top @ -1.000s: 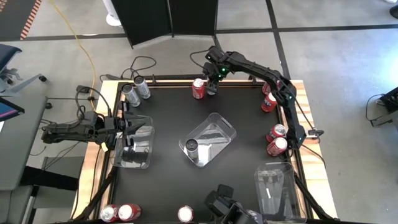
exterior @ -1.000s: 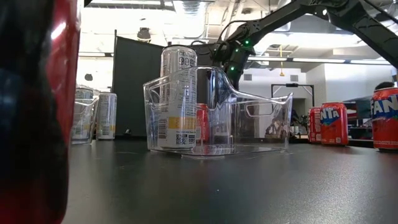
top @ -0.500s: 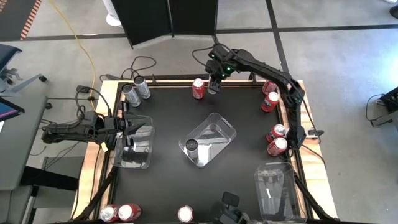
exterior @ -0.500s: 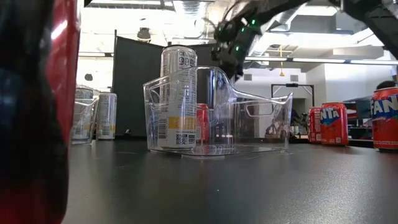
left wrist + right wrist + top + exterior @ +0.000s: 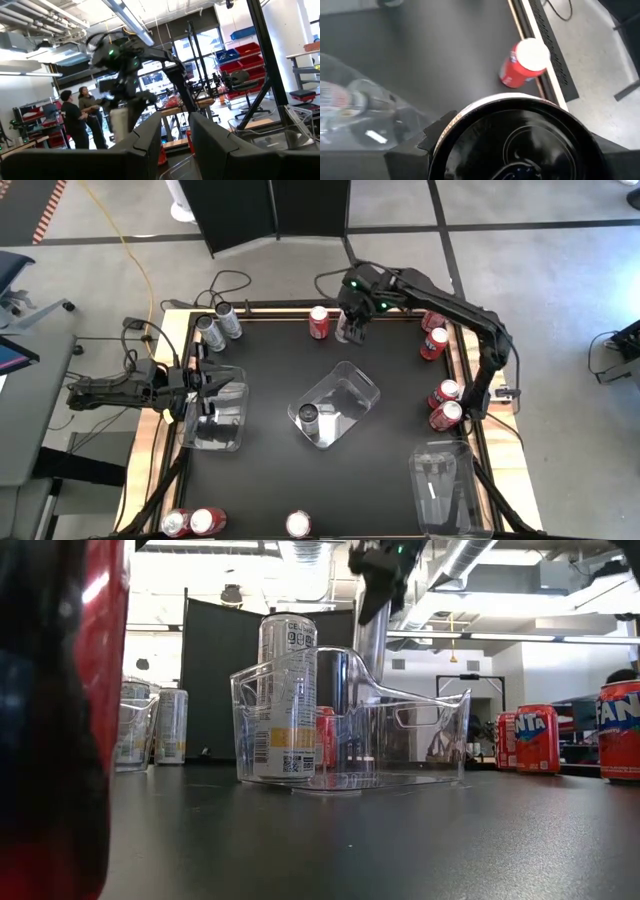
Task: Sort soda cans
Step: Put the white soda can into the middle transparent bin
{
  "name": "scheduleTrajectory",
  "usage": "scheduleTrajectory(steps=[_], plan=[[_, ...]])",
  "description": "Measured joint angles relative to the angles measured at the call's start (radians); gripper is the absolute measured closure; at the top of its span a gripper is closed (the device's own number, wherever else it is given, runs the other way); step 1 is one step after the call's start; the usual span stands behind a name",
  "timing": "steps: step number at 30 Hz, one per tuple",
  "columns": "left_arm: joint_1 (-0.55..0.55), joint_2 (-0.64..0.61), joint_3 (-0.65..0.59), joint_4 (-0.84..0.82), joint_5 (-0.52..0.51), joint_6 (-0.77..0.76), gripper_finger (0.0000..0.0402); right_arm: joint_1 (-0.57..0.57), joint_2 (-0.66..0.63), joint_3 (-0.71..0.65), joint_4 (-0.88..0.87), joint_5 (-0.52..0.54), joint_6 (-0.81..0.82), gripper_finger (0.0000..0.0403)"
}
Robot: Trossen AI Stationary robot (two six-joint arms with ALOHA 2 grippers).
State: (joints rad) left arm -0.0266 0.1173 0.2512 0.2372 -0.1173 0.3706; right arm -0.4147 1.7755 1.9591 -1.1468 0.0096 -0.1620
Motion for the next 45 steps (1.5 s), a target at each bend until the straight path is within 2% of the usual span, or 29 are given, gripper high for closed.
scheduleTrajectory(steps=[14, 22, 29, 35, 45], plan=[[0.000, 0.000, 0.000, 0.013, 0.000, 0.007, 0.0301, 0.289, -0.038, 0.000, -0.068, 0.044, 0.150, 0.0139], [0.000, 0.000, 0.000, 0.013, 0.000, -0.009, 0.0301, 0.379, -0.024, 0.001, -0.066, 0.076, 0.216, 0.0139], [0.000, 0.000, 0.000, -0.011, 0.000, -0.049, 0.0301, 0.415, 0.070, 0.000, -0.079, 0.075, 0.218, 0.0139], [0.000, 0.000, 0.000, -0.018, 0.000, -0.103, 0.0301, 0.383, 0.139, 0.000, -0.105, 0.072, 0.198, 0.0139], [0.000, 0.000, 0.000, -0.068, 0.000, -0.132, 0.0301, 0.328, 0.146, -0.001, -0.055, 0.067, 0.220, 0.0139]])
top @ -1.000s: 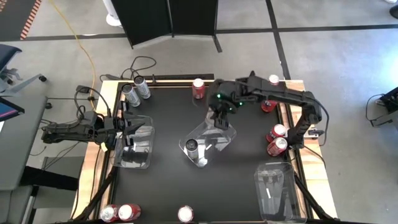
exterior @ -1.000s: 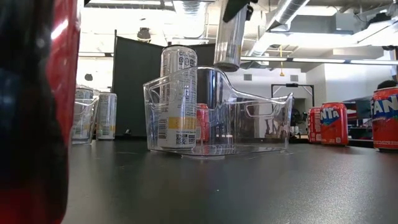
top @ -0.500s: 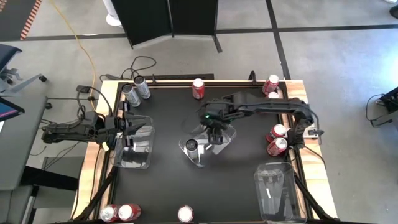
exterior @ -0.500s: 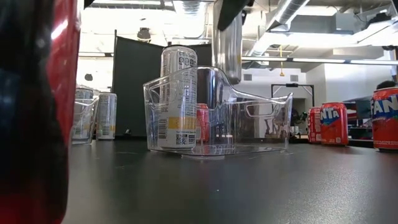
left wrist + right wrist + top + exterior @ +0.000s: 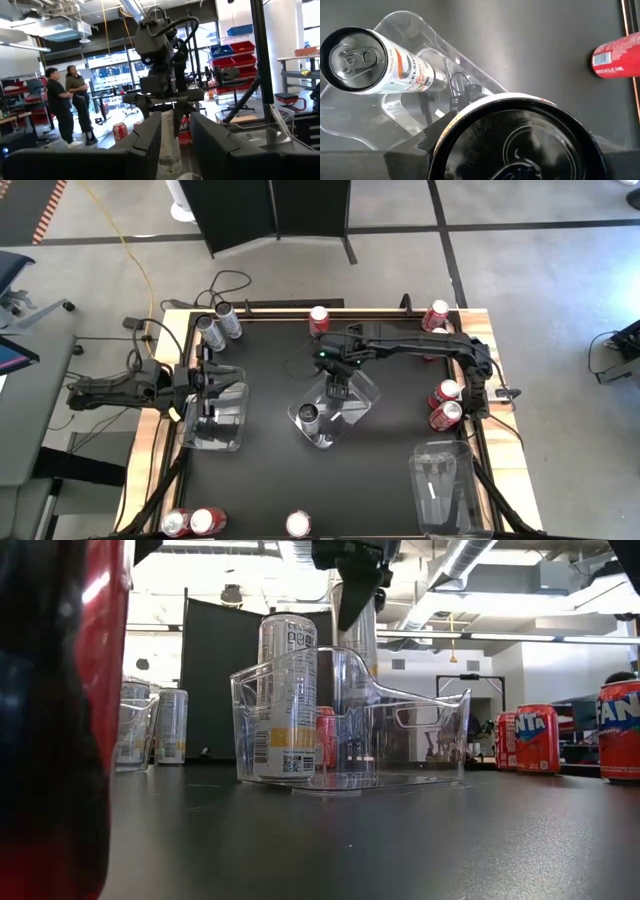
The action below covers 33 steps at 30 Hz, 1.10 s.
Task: Sort soda cans
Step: Put the white soda can into the middle transparent bin
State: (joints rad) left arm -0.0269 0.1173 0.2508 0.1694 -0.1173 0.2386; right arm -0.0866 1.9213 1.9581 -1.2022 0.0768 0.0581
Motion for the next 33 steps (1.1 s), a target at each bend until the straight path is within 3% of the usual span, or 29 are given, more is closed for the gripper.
scheduleTrajectory(steps=[14, 33], plan=[[0.000, 0.000, 0.000, 0.012, 0.000, 0.011, 0.0301, 0.052, 0.000, -0.208, 0.218, -0.029, 0.087, 0.0139], [0.000, 0.000, 0.000, 0.017, 0.000, 0.010, 0.0301, 0.091, -0.001, -0.327, 0.412, -0.025, 0.119, 0.0139]])
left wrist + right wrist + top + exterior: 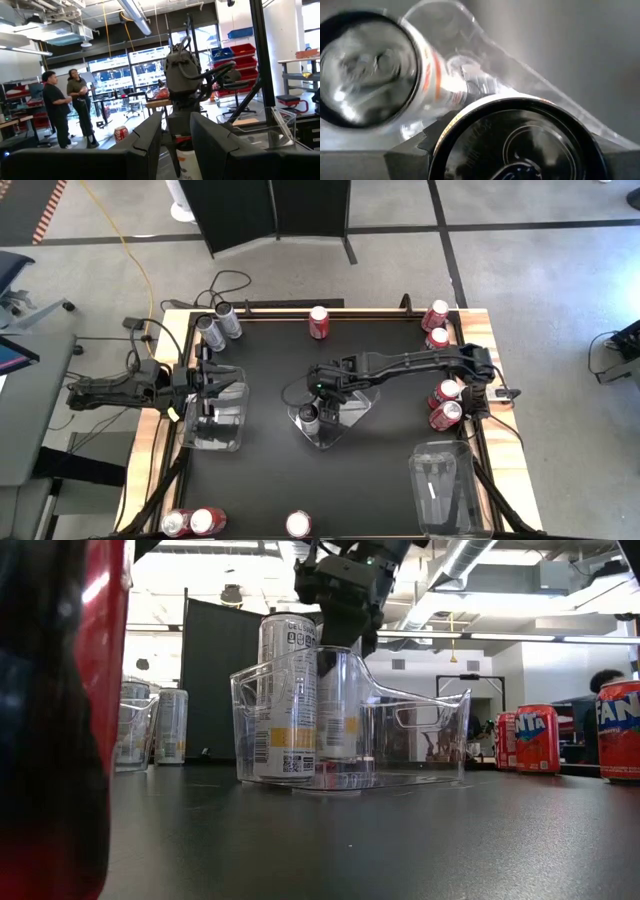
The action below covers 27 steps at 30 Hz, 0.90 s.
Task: Sort soda cans
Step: Put the white soda can into the middle transparent bin
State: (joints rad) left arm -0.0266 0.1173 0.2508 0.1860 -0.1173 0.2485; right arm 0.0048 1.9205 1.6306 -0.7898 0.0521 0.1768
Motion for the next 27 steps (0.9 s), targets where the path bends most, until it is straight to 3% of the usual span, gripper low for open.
scheduleTrajectory(steps=[27], plan=[[0.000, 0.000, 0.000, -0.001, 0.000, -0.002, 0.0301, -0.002, 0.000, -0.049, 0.068, 0.029, -0.014, 0.0139]])
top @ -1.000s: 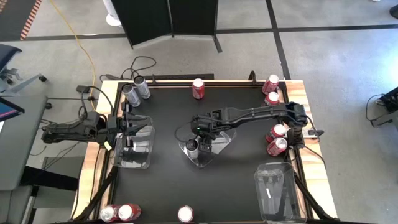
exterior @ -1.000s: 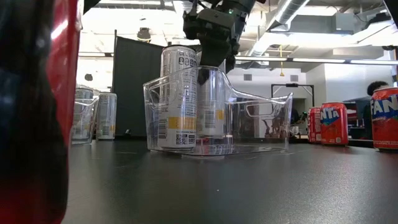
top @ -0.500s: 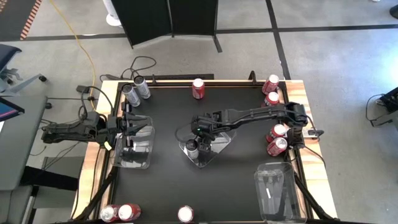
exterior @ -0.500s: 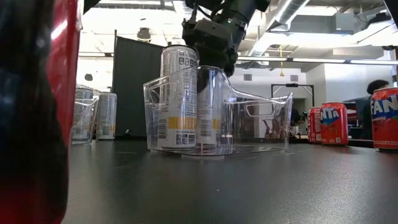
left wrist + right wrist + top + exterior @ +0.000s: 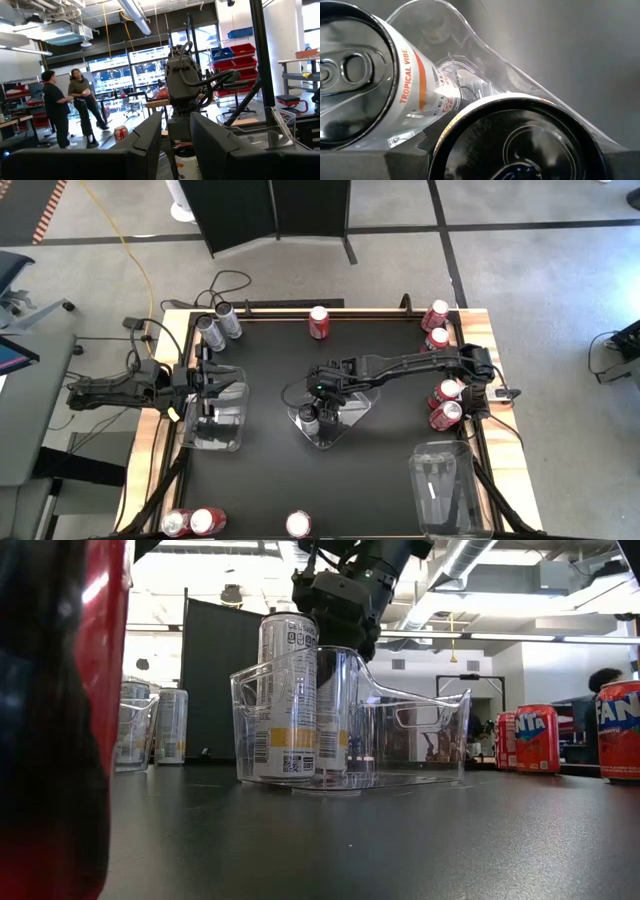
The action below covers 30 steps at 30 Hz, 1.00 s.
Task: Sort soda cans
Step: Put the white soda can into the middle transparent bin
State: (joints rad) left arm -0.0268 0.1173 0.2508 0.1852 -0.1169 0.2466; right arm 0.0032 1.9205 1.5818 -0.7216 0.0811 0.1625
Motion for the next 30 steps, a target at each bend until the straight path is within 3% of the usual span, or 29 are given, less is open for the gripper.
scheduleTrajectory(steps=[5, 8, 10, 17, 30], plan=[[0.000, 0.000, 0.000, 0.000, 0.000, 0.000, 0.0301, 0.001, 0.000, 0.000, 0.000, 0.000, -0.014, 0.0131], [0.000, 0.000, 0.000, 0.000, 0.000, 0.000, 0.0301, 0.001, 0.000, 0.002, 0.002, -0.002, -0.013, 0.0053], [0.000, 0.000, 0.000, 0.000, 0.000, 0.000, 0.0301, 0.001, -0.001, 0.003, 0.003, -0.012, -0.013, 0.0022], [0.000, 0.000, 0.000, 0.000, 0.000, 0.000, 0.0301, 0.002, -0.001, 0.003, -0.004, -0.033, -0.013, 0.0047], [0.000, 0.000, 0.000, -0.002, 0.000, 0.000, 0.0301, 0.011, -0.001, 0.045, -0.063, -0.032, -0.013, 0.0035]])
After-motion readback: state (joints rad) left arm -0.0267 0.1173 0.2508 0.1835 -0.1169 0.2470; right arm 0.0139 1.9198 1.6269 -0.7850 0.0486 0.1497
